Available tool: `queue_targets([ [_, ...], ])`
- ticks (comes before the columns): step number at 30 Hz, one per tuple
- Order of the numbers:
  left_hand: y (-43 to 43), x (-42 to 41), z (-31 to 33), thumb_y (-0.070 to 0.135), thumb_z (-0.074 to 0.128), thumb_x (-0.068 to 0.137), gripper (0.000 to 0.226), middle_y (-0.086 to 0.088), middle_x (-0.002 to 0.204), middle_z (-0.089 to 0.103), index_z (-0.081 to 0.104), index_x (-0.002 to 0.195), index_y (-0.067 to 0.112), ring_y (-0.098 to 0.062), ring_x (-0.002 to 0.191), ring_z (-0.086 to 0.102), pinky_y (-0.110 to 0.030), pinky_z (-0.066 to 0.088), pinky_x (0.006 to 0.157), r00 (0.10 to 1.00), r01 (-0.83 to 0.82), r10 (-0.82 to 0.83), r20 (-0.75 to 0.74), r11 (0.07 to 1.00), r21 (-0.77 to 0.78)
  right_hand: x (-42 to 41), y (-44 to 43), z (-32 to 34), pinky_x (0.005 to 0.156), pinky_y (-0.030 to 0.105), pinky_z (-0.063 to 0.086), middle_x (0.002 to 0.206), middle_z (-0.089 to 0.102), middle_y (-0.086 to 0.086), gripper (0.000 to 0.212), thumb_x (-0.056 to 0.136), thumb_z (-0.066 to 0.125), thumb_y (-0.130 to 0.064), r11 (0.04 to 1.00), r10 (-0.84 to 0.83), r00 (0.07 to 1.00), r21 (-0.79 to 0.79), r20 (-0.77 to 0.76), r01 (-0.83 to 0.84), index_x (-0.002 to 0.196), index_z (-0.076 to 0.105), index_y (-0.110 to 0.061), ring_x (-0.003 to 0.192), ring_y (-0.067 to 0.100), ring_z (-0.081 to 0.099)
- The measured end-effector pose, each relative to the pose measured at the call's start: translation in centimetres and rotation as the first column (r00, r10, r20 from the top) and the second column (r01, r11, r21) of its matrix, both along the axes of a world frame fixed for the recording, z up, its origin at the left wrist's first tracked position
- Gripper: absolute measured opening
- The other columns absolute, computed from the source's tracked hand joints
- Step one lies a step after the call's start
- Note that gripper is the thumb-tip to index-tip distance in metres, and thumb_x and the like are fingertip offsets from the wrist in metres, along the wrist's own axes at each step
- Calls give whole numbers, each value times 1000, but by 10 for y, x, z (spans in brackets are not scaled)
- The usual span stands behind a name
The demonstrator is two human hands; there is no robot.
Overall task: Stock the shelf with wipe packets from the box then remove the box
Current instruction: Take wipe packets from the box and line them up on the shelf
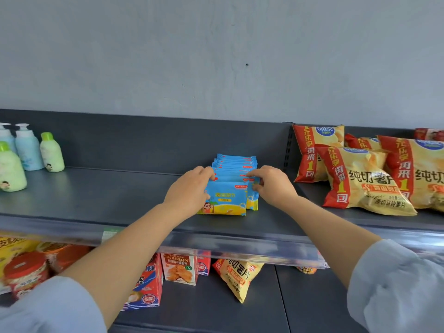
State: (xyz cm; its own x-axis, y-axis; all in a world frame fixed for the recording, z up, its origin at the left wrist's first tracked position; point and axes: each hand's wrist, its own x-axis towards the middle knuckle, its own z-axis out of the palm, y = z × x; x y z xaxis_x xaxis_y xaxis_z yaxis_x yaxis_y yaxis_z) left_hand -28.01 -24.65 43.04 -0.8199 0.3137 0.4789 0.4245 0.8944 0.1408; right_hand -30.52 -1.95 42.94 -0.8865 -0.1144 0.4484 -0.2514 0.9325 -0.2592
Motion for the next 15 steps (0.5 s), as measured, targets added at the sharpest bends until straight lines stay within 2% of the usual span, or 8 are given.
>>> queue_targets([
  [4, 1, -4, -2, 26, 63, 89, 42, 5, 124, 45, 45, 127, 23, -13, 112, 45, -30, 51, 78, 995, -6, -9, -104, 990, -144, 0, -1, 0, 84, 33, 53, 116, 61, 1, 37, 89, 65, -17, 999, -24, 999, 38, -29, 25, 125, 59, -20, 99, 18, 58],
  [7, 4, -8, -5, 28, 63, 89, 49, 2, 127, 45, 43, 133, 21, -15, 113, 44, -30, 46, 84, 987, -12, -29, -158, 968, -252, 0, 0, 1, 84, 35, 55, 117, 60, -1, 33, 88, 68, -18, 998, -23, 999, 51, -39, 25, 120, 60, -20, 100, 17, 58],
  [15, 11, -17, -8, 23, 63, 89, 51, 0, 127, 46, 41, 134, 20, -17, 110, 46, -31, 45, 87, 980, -28, -36, -196, 948, -317, 4, 1, 4, 82, 35, 53, 118, 55, 1, 37, 89, 67, -22, 985, -13, 994, 168, -110, 31, 125, 61, -22, 107, 18, 52],
])
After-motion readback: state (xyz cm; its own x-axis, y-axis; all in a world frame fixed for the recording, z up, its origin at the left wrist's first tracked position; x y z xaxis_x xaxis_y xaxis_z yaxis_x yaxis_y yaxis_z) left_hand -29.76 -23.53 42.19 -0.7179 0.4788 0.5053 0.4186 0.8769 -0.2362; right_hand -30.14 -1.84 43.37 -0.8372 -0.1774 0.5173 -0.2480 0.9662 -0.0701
